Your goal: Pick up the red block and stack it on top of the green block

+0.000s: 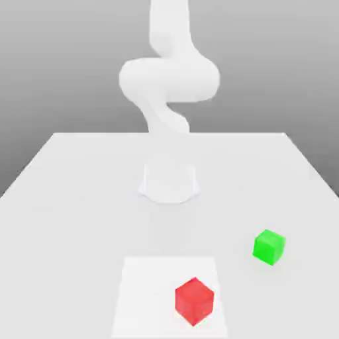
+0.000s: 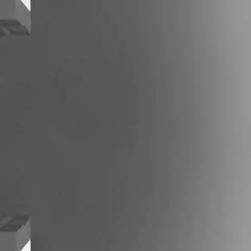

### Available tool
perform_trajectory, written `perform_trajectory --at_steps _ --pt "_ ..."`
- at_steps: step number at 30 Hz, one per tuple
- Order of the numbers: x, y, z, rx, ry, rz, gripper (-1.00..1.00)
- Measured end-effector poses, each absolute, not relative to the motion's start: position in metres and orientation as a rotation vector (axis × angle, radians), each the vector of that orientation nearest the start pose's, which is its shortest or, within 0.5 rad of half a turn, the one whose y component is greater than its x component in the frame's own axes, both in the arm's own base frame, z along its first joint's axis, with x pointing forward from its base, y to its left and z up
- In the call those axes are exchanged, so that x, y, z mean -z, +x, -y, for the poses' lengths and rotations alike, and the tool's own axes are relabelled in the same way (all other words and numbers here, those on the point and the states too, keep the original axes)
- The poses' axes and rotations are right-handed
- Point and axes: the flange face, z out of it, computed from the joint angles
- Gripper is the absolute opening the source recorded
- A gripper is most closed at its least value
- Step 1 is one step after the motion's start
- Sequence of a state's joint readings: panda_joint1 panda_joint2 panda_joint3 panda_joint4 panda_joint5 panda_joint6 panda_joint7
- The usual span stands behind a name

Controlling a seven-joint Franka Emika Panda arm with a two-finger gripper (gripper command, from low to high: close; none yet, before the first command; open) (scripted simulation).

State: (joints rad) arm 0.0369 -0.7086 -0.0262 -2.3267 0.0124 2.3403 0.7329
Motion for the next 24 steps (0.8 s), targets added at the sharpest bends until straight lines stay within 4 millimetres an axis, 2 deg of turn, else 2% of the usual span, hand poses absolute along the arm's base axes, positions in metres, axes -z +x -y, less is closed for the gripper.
perform_trajectory --at_steps 5,8,11,14,17,22,24 --pt "-0.573 0.438 -0.010 0.736 -2.688 -0.808 0.00" --pt "-0.514 0.460 -0.018 0.619 -2.776 -0.714 0.00" --pt "-0.453 0.473 -0.027 0.503 -2.858 -0.614 0.00" --pt "-0.391 0.478 -0.034 0.385 -2.934 -0.510 0.00" --pt "-0.331 0.475 -0.041 0.265 -3.005 -0.400 0.00" --pt "-0.237 0.454 -0.046 0.063 -3.111 -0.208 0.00" --pt "-0.207 0.448 -0.045 0.017 -3.133 -0.164 0.00"
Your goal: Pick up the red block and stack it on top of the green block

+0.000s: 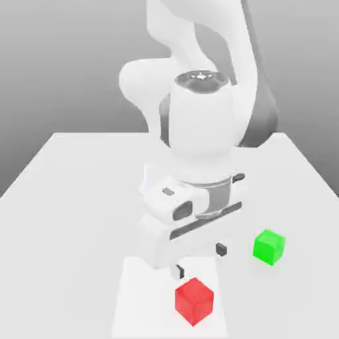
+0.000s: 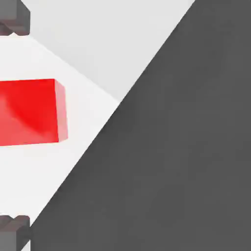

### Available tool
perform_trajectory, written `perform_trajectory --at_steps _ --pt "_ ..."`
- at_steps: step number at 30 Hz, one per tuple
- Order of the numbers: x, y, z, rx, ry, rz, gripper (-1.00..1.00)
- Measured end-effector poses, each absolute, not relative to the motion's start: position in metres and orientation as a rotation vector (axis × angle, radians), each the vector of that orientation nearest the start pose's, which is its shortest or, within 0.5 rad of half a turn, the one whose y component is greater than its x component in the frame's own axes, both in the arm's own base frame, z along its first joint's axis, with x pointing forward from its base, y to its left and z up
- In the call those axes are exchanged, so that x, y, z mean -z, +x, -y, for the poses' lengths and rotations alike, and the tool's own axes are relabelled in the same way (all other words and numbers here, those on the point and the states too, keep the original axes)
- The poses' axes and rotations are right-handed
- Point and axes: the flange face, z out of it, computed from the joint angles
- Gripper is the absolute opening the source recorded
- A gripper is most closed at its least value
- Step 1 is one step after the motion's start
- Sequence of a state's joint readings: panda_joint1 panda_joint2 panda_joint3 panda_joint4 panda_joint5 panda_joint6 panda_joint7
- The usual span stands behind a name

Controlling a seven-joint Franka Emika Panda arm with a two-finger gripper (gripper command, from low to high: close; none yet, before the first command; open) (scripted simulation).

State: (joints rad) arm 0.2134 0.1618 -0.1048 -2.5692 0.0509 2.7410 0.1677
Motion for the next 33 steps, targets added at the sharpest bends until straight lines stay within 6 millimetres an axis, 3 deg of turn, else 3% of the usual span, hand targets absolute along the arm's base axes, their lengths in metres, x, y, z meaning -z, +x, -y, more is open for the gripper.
perform_trajectory --at_steps 4,5,12,17,20,23,26,32,33 --pt "-0.157 0.446 -0.045 0.002 -3.138 -0.149 0.00" --pt "-0.149 0.445 -0.045 0.001 -3.139 -0.150 -1.00" --pt "-0.148 0.445 -0.045 -0.001 -3.139 -0.149 -1.00" --pt "-0.200 0.445 -0.045 -0.001 -3.138 -0.145 -1.00" --pt "-0.216 0.426 -0.082 -0.006 -3.133 0.174 -1.00" --pt "-0.225 0.395 -0.134 -0.008 -3.072 0.626 -1.00" --pt "-0.233 0.361 -0.173 -0.009 -2.955 1.046 -1.00" --pt "-0.245 0.290 -0.220 -0.004 -2.594 1.768 -1.00" --pt "-0.241 0.284 -0.224 -0.004 -2.556 1.824 -1.00"
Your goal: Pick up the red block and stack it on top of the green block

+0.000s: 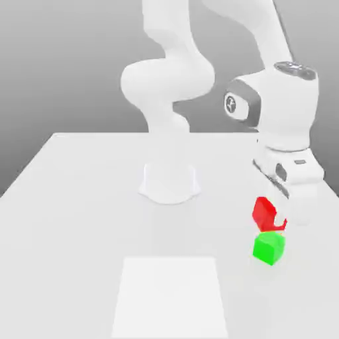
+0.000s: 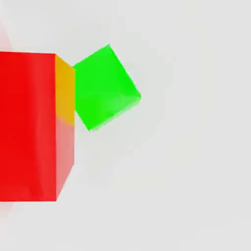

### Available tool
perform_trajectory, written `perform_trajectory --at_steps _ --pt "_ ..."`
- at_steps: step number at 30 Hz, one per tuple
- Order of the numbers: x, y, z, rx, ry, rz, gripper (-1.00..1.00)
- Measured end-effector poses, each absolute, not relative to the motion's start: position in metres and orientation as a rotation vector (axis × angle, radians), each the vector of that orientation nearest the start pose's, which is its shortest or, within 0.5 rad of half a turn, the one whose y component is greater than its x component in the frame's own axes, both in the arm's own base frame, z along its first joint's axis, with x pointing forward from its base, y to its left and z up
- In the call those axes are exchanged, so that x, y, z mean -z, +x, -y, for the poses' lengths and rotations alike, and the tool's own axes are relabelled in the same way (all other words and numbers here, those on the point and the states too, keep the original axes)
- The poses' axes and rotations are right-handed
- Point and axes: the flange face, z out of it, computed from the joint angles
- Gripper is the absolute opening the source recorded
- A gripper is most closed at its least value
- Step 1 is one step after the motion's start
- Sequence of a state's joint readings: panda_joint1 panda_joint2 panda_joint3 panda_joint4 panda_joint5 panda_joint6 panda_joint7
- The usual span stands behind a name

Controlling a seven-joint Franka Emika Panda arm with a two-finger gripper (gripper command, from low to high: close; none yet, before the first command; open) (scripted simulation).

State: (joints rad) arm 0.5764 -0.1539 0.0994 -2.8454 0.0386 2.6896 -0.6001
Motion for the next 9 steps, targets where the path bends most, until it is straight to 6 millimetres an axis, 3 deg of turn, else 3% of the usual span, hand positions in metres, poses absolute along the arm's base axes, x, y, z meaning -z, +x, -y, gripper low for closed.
perform_trajectory --at_steps 6,7,9 --pt "-0.190 0.279 -0.228 -0.003 -2.517 1.880 -1.00" --pt "-0.183 0.279 -0.227 -0.003 -2.518 1.879 1.00" --pt "-0.183 0.279 -0.227 -0.003 -2.518 1.879 1.00"
